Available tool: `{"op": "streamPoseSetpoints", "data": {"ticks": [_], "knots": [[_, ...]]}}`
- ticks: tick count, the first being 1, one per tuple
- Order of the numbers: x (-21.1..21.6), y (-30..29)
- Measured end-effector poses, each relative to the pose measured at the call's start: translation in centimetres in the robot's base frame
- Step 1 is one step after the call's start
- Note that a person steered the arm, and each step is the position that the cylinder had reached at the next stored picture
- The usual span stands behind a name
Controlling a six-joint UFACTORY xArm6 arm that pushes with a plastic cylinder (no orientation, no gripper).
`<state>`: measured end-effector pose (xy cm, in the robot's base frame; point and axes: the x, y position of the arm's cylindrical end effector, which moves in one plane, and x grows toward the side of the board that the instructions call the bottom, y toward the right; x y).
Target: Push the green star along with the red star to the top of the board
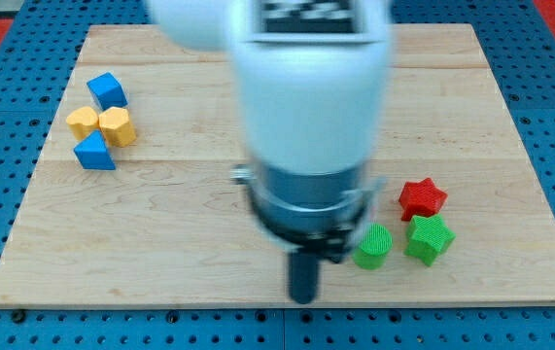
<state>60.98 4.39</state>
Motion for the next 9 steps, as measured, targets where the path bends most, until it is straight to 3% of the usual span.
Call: {"op": "streamPoseSetpoints", "data": {"ticks": [1, 2, 4, 5, 6, 7, 9], "knots": [[0.0, 8.6], [-2.5, 11.9], [-10.8, 12.2], [-8.6, 14.9], [-6.7, 12.8], [-9.0, 9.3], [-13.1, 9.3]]}}
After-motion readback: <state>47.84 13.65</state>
